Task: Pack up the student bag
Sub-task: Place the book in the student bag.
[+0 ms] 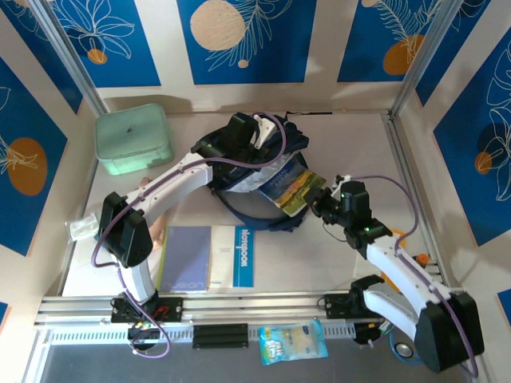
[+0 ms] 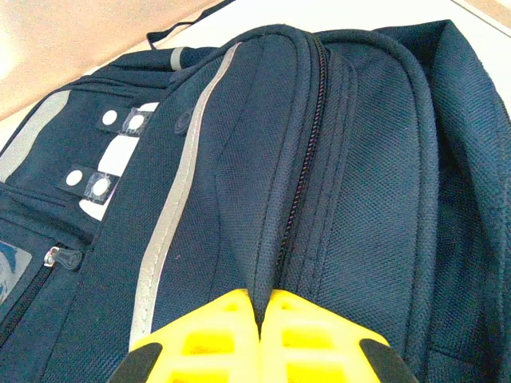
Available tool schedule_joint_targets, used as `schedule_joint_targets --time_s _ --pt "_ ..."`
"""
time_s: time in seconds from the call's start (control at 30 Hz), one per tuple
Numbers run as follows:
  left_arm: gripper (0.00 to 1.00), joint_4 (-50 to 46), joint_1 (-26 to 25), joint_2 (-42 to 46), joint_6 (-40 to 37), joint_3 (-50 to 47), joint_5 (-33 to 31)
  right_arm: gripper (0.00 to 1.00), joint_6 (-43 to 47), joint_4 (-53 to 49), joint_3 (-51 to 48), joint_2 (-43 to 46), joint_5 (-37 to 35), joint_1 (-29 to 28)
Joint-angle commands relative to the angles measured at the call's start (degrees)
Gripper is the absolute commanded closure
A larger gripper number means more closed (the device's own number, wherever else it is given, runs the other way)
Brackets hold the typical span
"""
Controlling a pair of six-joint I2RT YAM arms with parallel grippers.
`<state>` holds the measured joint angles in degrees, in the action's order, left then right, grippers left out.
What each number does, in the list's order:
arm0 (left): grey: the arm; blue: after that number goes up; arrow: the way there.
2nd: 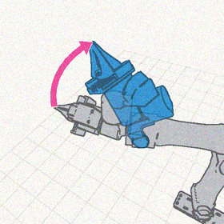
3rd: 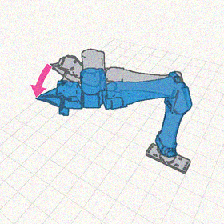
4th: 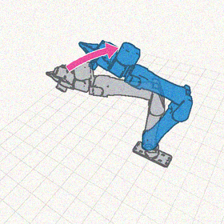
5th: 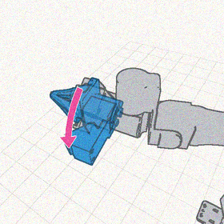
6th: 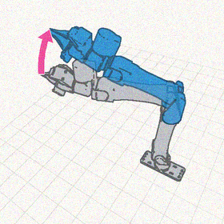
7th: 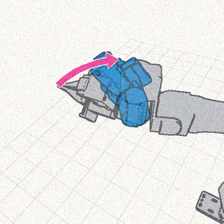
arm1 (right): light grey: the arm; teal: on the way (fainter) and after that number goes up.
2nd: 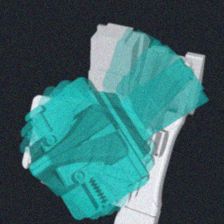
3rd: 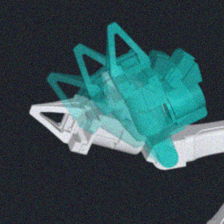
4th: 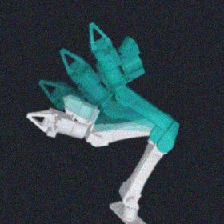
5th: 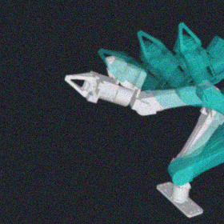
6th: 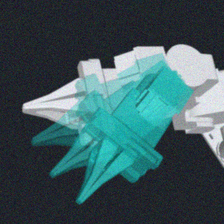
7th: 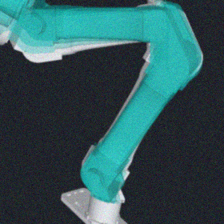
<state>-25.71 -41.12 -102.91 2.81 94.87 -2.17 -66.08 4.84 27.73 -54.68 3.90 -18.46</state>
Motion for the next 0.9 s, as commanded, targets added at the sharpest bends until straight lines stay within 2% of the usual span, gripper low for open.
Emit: schedule_joint_targets --time_s 0.0,0.2,0.33,0.5,0.6,0.77,0.87 --pt "1.0 7.12 -0.01 4.03 1.41 2.07 2.35 1.0 -0.98 12.94 6.2 -4.93 -0.68 -1.55" --pt "1.0 4.25 -0.01 4.08 0.73 4.54 2.32 1.0 -2.82 16.92 13.21 -16.59 -1.4 -1.22" --pt "1.0 3.0 0.08 3.95 0.35 5.94 1.83 1.0 -4.09 18.53 15.67 -23.41 -4.63 -1.93" --pt "1.0 3.97 0.08 3.71 1.04 6.18 1.66 1.0 -4.91 18.3 18.51 -30.42 -13.88 -4.98" --pt "1.0 3.6 0.12 2.76 0.8 7.73 1.05 1.0 -5.34 18.87 21.35 -35.21 -16.53 -6.52" --pt "1.0 3.12 0.19 2.62 0.72 8.95 0.63 0.98 -8.12 18.18 26.65 -43.0 -17.71 -7.63" --pt "1.0 3.81 0.43 2.5 2.89 9.1 1.47 0.95 -9.93 21.37 28.7 -47.89 -16.34 -7.91"
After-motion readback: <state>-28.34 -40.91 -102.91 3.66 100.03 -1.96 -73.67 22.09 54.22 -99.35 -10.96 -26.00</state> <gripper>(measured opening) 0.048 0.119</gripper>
